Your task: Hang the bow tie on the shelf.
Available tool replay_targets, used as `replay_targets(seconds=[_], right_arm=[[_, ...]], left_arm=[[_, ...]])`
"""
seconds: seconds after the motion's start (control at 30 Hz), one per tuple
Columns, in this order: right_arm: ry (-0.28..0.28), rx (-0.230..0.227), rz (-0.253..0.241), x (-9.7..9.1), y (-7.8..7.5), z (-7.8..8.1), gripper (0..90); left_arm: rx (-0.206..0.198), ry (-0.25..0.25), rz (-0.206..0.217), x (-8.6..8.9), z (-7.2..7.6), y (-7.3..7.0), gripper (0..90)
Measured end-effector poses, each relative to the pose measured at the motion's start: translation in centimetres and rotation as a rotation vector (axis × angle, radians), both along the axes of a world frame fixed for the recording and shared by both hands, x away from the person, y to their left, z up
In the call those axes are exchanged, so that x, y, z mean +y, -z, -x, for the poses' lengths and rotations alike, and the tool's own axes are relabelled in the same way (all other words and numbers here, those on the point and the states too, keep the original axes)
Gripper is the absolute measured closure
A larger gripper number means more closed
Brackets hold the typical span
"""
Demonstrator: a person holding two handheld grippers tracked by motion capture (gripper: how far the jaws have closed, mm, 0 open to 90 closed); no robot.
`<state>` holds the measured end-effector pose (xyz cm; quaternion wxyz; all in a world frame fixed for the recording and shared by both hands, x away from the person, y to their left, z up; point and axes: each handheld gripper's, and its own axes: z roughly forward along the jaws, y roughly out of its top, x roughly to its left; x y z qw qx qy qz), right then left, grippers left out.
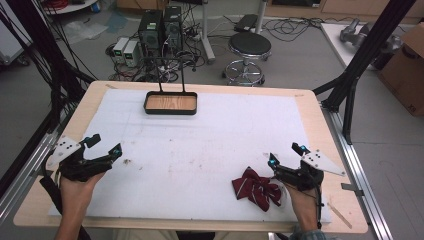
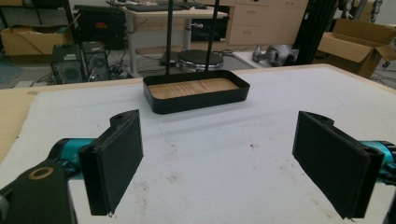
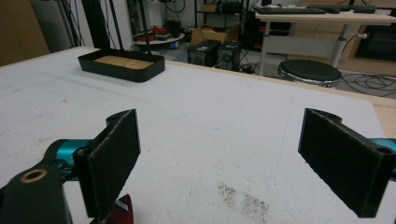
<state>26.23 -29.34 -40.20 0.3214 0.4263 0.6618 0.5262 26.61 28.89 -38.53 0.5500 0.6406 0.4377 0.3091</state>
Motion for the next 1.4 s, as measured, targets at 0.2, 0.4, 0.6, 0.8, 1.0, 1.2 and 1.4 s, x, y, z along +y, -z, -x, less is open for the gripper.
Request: replay_targets(seconds=[0.2,0.4,0.6,0.8,1.0,1.2,1.4], right_arm=[[-0.019,0.006,-0.001,0.04,-0.04,0.04,12.0],[-0.022,0.009,-0.002,-0.08,-0.02,0.19,13.7],[-0.039,0.009,-0.003,-0.15,0.12,0.18,13.6],[-0.047,0.015,0.015,-0.07,0.25,0.13,13.7],[-0.062,0.018,0.025,0.06,0.36,0.12,14.2],[-0.079,0.02,0.032,0.05,0.37,0.1,14.9],[-0.157,0.06,0.057,0.06,0.67,-0.12,16.5]], left_arm=[[0.005,-0.013,0.002,0.14,-0.03,-0.14,16.4],[0.004,-0.018,0.011,0.2,-0.08,-0.28,16.4],[0.01,-0.013,0.005,0.1,-0.17,-0.21,16.4],[0.011,-0.011,0.006,0.01,-0.2,-0.21,16.4],[0.012,-0.007,0.007,-0.05,-0.13,-0.34,16.4],[0.014,-0.004,0.006,-0.07,-0.09,-0.42,16.4],[0.014,-0.004,0.01,-0.14,-0.07,-0.43,16.4]])
